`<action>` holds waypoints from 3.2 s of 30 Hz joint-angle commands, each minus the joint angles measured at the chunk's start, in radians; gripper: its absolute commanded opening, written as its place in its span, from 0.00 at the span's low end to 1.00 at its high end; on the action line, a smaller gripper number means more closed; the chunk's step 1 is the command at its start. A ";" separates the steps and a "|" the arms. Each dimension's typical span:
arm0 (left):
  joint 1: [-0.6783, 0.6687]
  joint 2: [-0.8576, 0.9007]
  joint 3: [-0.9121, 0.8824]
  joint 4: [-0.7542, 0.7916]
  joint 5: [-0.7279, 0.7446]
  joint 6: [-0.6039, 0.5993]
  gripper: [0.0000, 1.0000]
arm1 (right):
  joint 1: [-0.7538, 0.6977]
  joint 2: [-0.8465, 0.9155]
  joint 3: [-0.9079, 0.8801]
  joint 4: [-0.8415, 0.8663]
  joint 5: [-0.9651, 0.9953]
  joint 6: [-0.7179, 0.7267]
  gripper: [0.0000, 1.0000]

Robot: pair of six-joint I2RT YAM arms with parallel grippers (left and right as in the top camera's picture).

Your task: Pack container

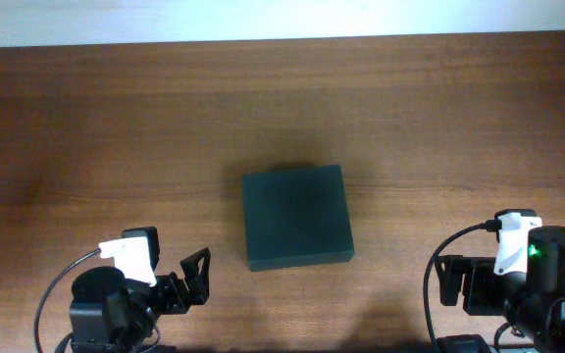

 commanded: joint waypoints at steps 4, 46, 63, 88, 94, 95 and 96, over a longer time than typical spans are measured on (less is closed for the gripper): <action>0.002 -0.004 -0.005 0.005 0.001 0.004 0.99 | -0.003 -0.005 -0.003 0.004 -0.002 0.007 0.99; 0.002 -0.004 -0.005 0.004 0.001 0.004 0.99 | -0.003 -0.153 -0.004 0.368 0.130 0.003 0.99; 0.002 -0.004 -0.005 0.002 0.001 0.004 0.99 | -0.004 -0.384 -0.455 0.967 0.159 -0.020 0.99; 0.002 -0.004 -0.005 0.002 0.001 0.004 0.99 | -0.004 -0.705 -0.960 1.353 0.125 -0.058 0.99; 0.002 -0.004 -0.005 0.002 0.001 0.004 0.99 | -0.004 -0.729 -1.015 1.366 0.117 -0.058 0.99; 0.002 -0.004 -0.005 0.002 0.001 0.004 0.99 | -0.004 -0.729 -1.027 1.380 0.109 -0.058 0.99; 0.002 -0.004 -0.005 0.002 0.001 0.004 0.99 | -0.004 -0.729 -1.040 1.395 0.106 -0.058 0.99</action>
